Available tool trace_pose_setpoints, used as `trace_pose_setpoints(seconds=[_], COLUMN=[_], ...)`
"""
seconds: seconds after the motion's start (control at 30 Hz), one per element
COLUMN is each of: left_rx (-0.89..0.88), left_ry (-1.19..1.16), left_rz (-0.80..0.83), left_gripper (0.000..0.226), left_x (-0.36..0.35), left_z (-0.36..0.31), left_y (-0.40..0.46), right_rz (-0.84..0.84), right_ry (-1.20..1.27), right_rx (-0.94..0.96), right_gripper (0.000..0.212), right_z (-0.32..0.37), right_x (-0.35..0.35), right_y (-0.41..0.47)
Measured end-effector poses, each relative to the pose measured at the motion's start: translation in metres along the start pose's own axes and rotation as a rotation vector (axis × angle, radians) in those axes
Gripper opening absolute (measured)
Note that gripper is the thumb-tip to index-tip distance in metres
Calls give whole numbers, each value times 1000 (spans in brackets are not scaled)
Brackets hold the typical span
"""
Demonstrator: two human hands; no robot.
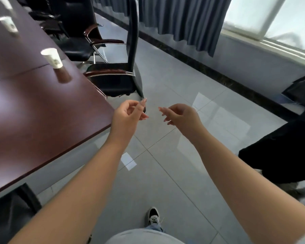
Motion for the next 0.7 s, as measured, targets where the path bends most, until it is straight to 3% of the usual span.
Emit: trace_pose_setpoints(seconds=[0.37,0.7], left_rx=[73,259], left_ry=[73,99], left_rz=[-124,-415], left_gripper=[18,30], left_x=[-46,-81], left_z=[8,21], left_y=[150,281], right_rz=[99,331], right_ry=[61,89], right_rx=[0,-27], right_gripper=[37,32], right_z=[-35,-82], right_x=[9,5], right_y=[161,334])
Point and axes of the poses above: each hand's wrist, its own y-axis towards the middle knuckle, its own x-axis out of the back of the hand, z = x × y, the point moved 10 cm from there along y, towards the middle knuckle, and after that the axes turned 7 degrees about x, right-handed, at the moved point
